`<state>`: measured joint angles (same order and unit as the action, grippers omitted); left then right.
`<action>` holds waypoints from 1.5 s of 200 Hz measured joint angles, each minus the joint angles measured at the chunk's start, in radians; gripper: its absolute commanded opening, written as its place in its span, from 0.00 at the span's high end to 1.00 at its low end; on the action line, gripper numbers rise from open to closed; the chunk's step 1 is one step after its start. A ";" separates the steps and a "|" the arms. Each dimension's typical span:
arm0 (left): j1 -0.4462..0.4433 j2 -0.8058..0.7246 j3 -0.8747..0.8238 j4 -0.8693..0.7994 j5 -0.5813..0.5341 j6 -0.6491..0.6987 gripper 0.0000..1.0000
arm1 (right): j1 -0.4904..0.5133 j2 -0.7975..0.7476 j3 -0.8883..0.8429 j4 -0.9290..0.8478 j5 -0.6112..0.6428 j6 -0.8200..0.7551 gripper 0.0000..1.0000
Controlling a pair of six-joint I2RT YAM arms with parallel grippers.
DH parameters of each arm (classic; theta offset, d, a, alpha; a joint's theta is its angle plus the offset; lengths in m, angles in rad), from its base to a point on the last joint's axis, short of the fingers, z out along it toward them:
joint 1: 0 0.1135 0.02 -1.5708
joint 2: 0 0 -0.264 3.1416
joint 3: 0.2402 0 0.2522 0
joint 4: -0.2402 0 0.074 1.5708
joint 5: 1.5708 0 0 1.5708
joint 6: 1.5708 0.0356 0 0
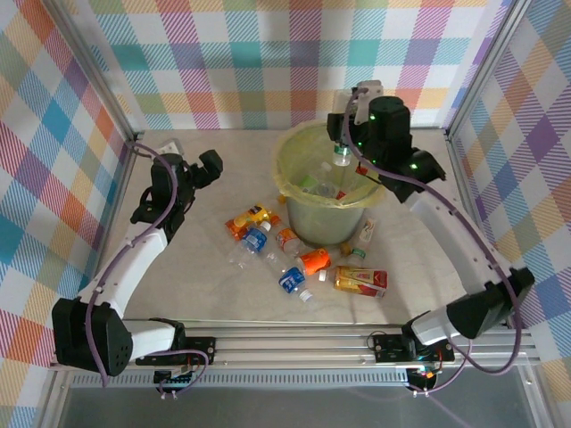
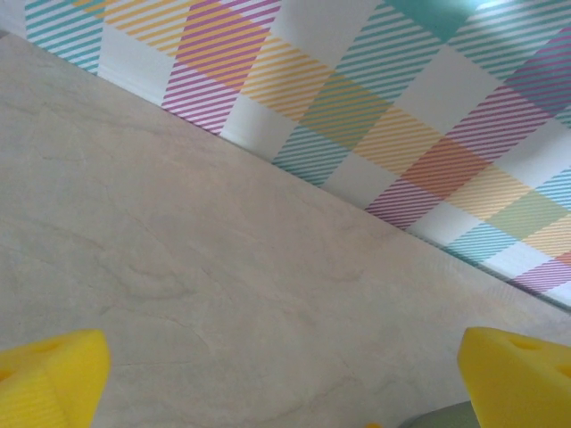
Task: Put the plastic bottles in the bin
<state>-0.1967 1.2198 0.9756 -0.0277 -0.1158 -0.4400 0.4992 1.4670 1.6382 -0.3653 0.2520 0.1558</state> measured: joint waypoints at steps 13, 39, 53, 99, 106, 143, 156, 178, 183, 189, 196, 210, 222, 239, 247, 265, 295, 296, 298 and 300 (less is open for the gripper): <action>-0.002 -0.014 -0.016 0.016 0.003 0.008 0.00 | 0.002 0.036 0.000 0.028 -0.018 0.001 0.48; -0.006 -0.028 -0.031 0.035 0.003 0.016 0.00 | 0.006 0.082 -0.025 0.104 -0.058 0.018 0.47; -0.006 -0.028 -0.032 0.040 0.003 0.019 0.00 | 0.008 0.098 -0.049 0.150 -0.081 0.033 0.47; -0.006 -0.029 -0.041 0.065 0.002 0.019 0.00 | 0.018 0.131 -0.153 0.284 -0.131 0.095 0.46; -0.006 -0.031 -0.044 0.070 0.002 0.019 0.00 | 0.018 0.131 -0.172 0.302 -0.135 0.103 0.46; -0.006 -0.032 -0.056 0.084 0.002 0.018 0.00 | 0.019 0.131 -0.278 0.405 -0.149 0.152 0.41; -0.006 -0.032 -0.057 0.084 0.001 0.018 0.00 | 0.019 0.131 -0.306 0.422 -0.150 0.166 0.38; -0.006 -0.037 -0.058 0.085 -0.002 0.018 0.00 | 0.019 0.131 -0.330 0.434 -0.148 0.181 0.31; -0.006 -0.039 -0.059 0.085 -0.003 0.018 0.00 | 0.019 0.131 -0.332 0.435 -0.148 0.185 0.30; -0.006 -0.042 -0.062 0.087 -0.006 0.018 0.00 | 0.019 0.131 -0.334 0.437 -0.148 0.187 0.28; -0.006 -0.046 -0.064 0.086 -0.008 0.018 0.00 | 0.019 0.131 -0.335 0.439 -0.147 0.190 0.26; -0.006 -0.050 -0.067 0.087 -0.010 0.018 0.00 | 0.019 0.129 -0.336 0.440 -0.142 0.197 0.21; -0.006 -0.051 -0.069 0.087 -0.010 0.018 0.00 | 0.019 0.125 -0.337 0.440 -0.137 0.196 0.20; -0.006 -0.051 -0.071 0.086 -0.013 0.019 0.00 | 0.019 0.110 -0.337 0.438 -0.128 0.196 0.17; -0.006 -0.051 -0.071 0.087 -0.014 0.019 0.00 | 0.019 0.100 -0.337 0.435 -0.124 0.195 0.16; -0.006 -0.051 -0.071 0.087 -0.018 0.018 0.00 | 0.019 0.075 -0.337 0.421 -0.111 0.195 0.13; -0.008 -0.051 -0.071 0.086 -0.021 0.018 0.00 | 0.019 0.043 -0.327 0.357 -0.096 0.185 0.08; -0.008 -0.051 -0.071 0.086 -0.021 0.018 0.00 | 0.019 0.042 -0.326 0.354 -0.096 0.185 0.08; -0.008 -0.051 -0.071 0.085 -0.021 0.018 0.00 | 0.019 0.041 -0.323 0.347 -0.094 0.184 0.08; -0.009 -0.051 -0.071 0.085 -0.021 0.018 0.00 | 0.019 0.040 -0.320 0.340 -0.093 0.183 0.07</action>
<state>-0.2054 1.1687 0.9051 0.0578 -0.1371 -0.4217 0.5186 1.5070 1.3178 -0.0250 0.1593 0.3389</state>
